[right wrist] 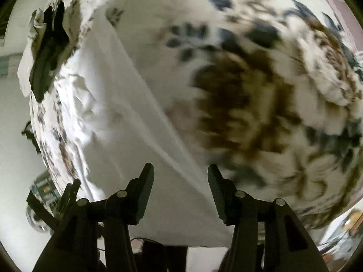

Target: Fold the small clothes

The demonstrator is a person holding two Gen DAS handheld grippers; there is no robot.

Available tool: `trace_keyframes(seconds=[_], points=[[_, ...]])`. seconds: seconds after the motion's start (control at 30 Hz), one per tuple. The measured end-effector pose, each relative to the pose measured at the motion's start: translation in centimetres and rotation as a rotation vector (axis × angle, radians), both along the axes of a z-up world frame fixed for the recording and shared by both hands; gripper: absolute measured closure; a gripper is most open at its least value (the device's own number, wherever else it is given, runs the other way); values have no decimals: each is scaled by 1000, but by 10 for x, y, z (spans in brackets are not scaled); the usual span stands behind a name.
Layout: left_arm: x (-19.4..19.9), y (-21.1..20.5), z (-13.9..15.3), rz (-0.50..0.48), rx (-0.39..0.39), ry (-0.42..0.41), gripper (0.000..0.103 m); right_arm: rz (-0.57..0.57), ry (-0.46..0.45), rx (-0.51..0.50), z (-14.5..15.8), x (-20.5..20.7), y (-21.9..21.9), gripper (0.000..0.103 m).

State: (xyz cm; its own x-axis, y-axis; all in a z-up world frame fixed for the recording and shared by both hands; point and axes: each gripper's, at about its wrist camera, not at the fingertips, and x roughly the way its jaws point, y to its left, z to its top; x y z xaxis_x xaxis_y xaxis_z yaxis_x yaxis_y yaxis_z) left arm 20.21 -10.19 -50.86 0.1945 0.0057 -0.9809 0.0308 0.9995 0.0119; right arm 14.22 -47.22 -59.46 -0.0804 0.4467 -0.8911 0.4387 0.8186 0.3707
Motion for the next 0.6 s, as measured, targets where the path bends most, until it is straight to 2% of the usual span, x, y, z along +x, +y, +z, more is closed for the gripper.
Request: trace_keyframes(seconds=[0.1,0.23,0.3,0.4,0.43,0.47,0.5,0.53,0.57,0.6], points=[[-43,-53,-8,24,-47,98,27,25,18,-6,-8,-22,-45,52],[-100,-137,-29,54,-217,274,27,28,18,9,-10,-49,-114,52],[-118,-177,-42,41,-280,337,27,20,26,9,-15,-55,-137,52],[-136,-230,-67,-43,-278,367,29,6,39,8,-22,-53,-165,52],[-140,-245,-77,-71,-247,359,36,5,40,10,-25,-53,-175,51],[-143,-254,-81,-79,-193,334,62,9,41,10,-28,-53,-181,51],[-145,-256,-83,-71,-148,311,84,17,43,10,-31,-51,-186,51],[-147,-251,-81,-34,-130,280,93,27,47,10,-34,-46,-188,51],[-148,-242,-76,14,-145,258,102,40,50,9,-37,-42,-189,51],[-150,-233,-70,48,-167,239,102,58,51,10,-39,-35,-189,51]])
